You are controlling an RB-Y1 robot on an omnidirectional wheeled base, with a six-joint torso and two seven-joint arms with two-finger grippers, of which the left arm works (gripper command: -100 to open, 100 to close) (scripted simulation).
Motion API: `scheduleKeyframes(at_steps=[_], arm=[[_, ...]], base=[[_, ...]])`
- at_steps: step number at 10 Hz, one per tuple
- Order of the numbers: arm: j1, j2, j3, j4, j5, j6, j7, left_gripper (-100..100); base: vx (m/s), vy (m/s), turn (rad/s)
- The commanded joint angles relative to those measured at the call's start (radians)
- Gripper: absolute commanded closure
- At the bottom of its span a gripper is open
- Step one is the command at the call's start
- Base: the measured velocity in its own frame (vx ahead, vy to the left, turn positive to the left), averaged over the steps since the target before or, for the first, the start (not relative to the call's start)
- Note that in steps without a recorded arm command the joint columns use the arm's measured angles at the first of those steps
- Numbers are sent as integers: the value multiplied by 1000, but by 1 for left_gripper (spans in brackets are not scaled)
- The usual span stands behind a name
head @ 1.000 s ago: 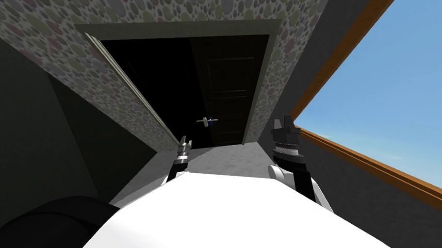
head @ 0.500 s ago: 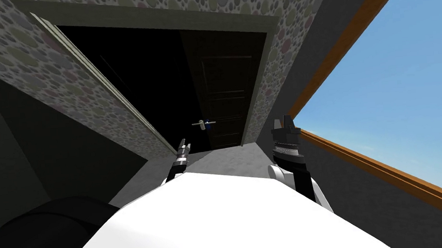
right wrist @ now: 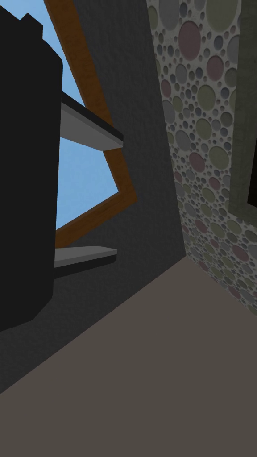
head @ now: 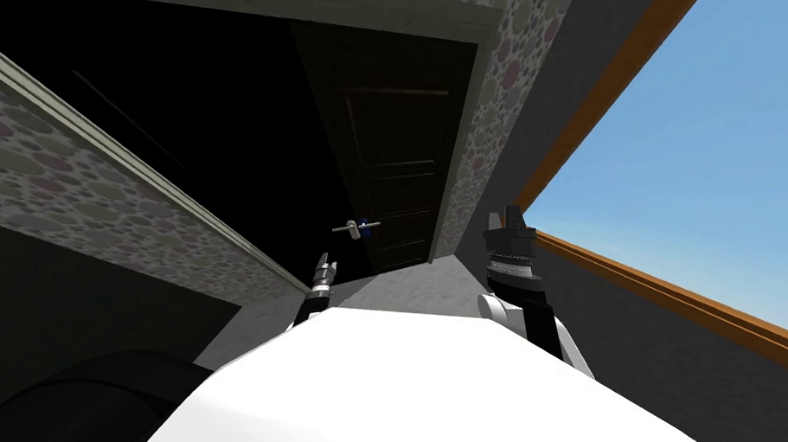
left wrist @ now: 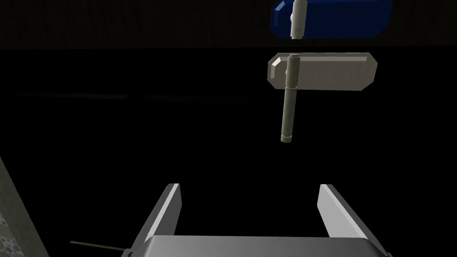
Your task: Pull the door open
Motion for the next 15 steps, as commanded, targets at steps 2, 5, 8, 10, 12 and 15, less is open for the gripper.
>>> scheduleKeyframes(at_steps=[2,5,8,10,12,15], arm=[[2,7,13,42,23,5,-10,-100],[0,15,26,84,45,11,-19,-100],[-1,21,37,119,63,16,-26,-100],[-2,23,43,136,72,18,-29,-100],[-1,46,72,159,81,18,-15,-100],[-5,87,118,214,101,11,10,-100]], base=[[170,91,-121],[170,59,-108],[198,95,-84],[171,78,-68],[65,26,-11],[78,27,-24]])
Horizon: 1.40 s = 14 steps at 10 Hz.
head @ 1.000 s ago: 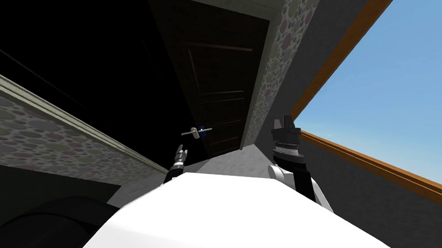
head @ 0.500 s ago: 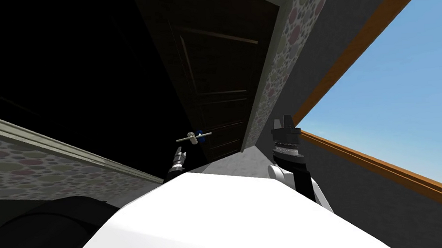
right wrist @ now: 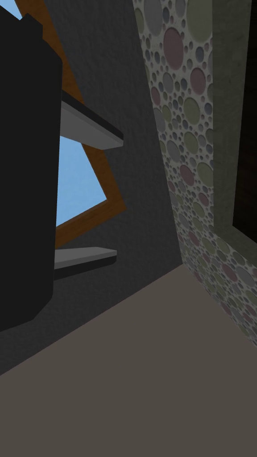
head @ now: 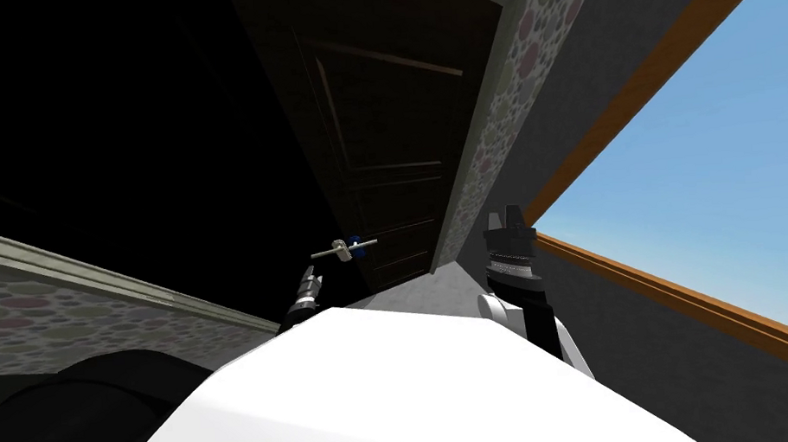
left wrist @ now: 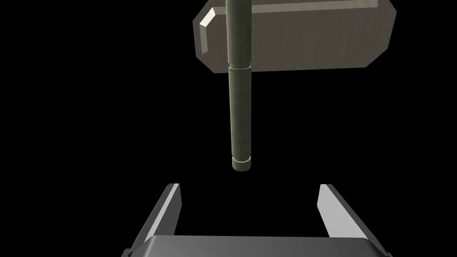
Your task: Pull the door open
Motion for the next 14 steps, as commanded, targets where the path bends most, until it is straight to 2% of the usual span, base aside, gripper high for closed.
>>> scheduleKeyframes(at_steps=[1,2,3,5,6,7,12,13,14], arm=[[-2,28,30,29,14,-1,19,-100],[-12,46,43,53,22,-4,32,-100],[-21,56,48,65,26,-7,39,-100],[-47,67,40,78,29,-11,52,-100],[-38,66,43,78,29,-12,48,-100],[-38,66,43,78,29,-12,48,100],[-38,66,43,78,29,-12,48,100],[-25,77,39,80,31,-20,58,100],[-21,80,37,80,32,-23,61,100]], base=[[129,53,-76],[179,65,-105],[162,74,-116],[191,54,-163],[109,15,-48],[-17,1,44],[-20,-4,-2],[-137,-8,-73],[-191,5,-85]])
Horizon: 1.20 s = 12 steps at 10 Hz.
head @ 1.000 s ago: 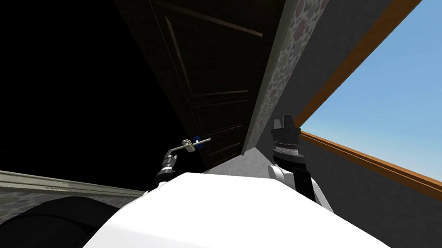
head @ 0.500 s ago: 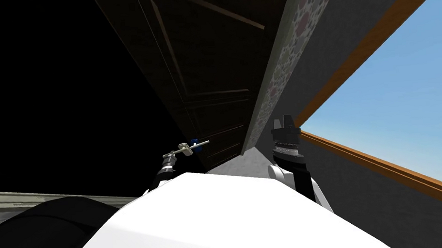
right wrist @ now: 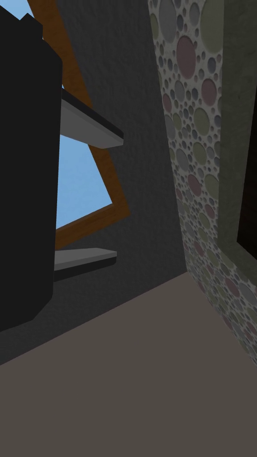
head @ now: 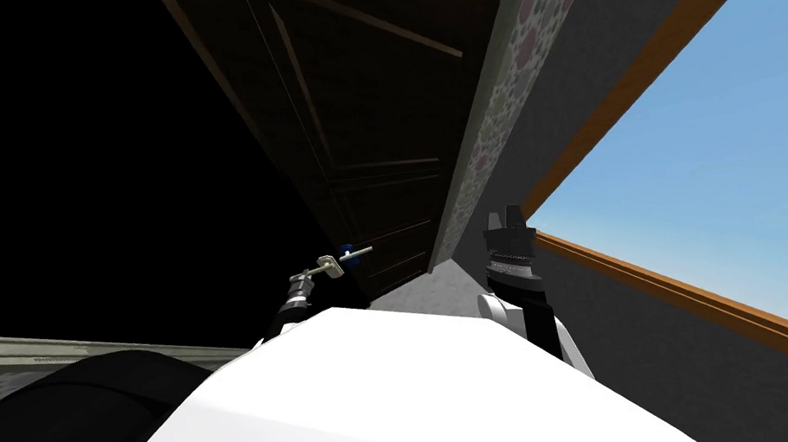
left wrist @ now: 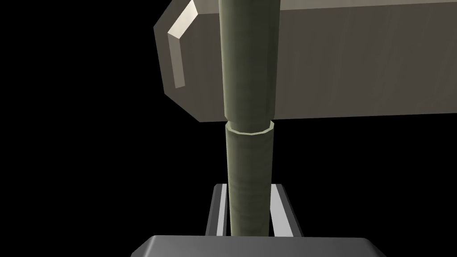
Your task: Pull the door open
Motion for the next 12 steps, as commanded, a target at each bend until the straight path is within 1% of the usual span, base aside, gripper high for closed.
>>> scheduleKeyframes(at_steps=[1,5,8,9,10,11,12], arm=[[14,10,-9,6,1,-9,8,100],[35,43,-59,-7,-2,-40,37,100],[47,66,-100,-19,-6,-61,56,100],[49,70,-108,-22,-7,-65,60,100],[46,69,-91,-10,-5,-63,54,100],[60,82,-107,-13,-6,-77,65,100],[66,89,-115,-15,-6,-85,70,100]], base=[[-190,18,-93],[-190,-19,-131],[-214,30,-166],[-196,22,-110],[-84,18,-8],[-144,12,-97],[-245,17,-136]])
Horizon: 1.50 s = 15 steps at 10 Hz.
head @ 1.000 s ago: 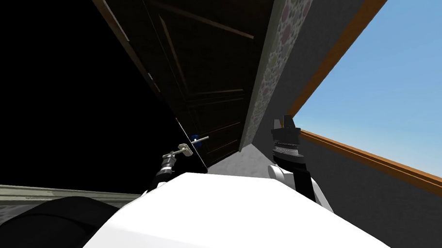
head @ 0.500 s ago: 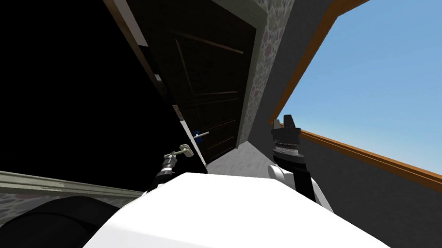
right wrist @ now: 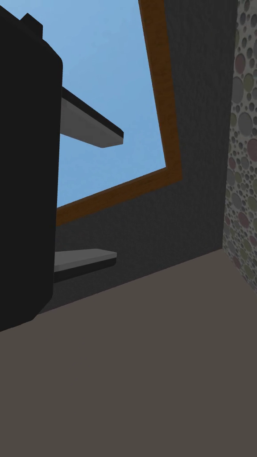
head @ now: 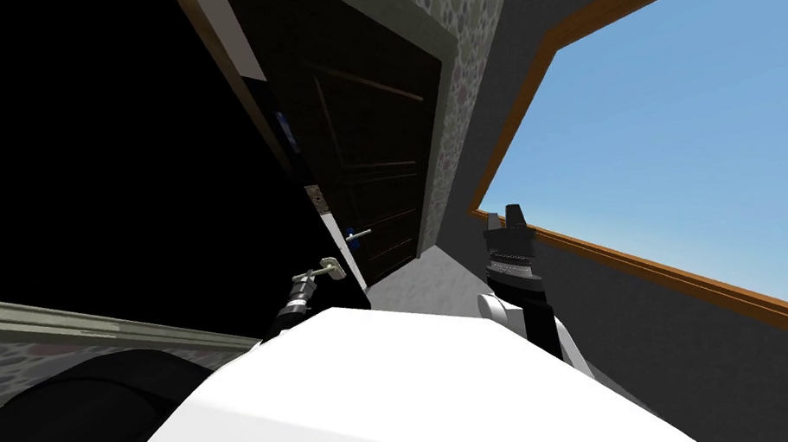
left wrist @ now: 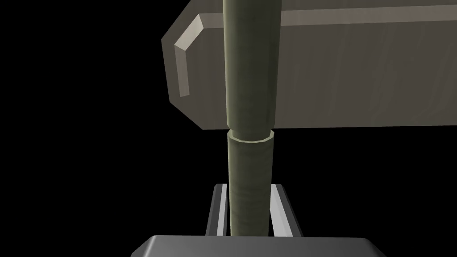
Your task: Pull the door open
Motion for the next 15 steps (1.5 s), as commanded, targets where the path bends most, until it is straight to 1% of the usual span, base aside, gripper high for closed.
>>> scheduleKeyframes(at_steps=[1,2,6,7,8,9,12,15], arm=[[12,9,-24,-5,-3,-16,10,100],[24,22,-39,-9,-3,-30,20,100],[58,59,-81,-20,-5,-72,48,100],[55,54,-64,-20,-2,-60,41,100],[70,69,-81,-15,-4,-81,53,100],[75,76,-86,-14,-4,-91,59,100],[99,111,-113,-7,-5,-139,85,100],[118,139,-134,-2,-5,-175,105,100]], base=[[-225,0,-134],[-230,9,-159],[-247,36,-134],[-112,19,-9],[-174,-3,-156],[-259,17,-169],[-261,44,-191],[-244,27,-157]])
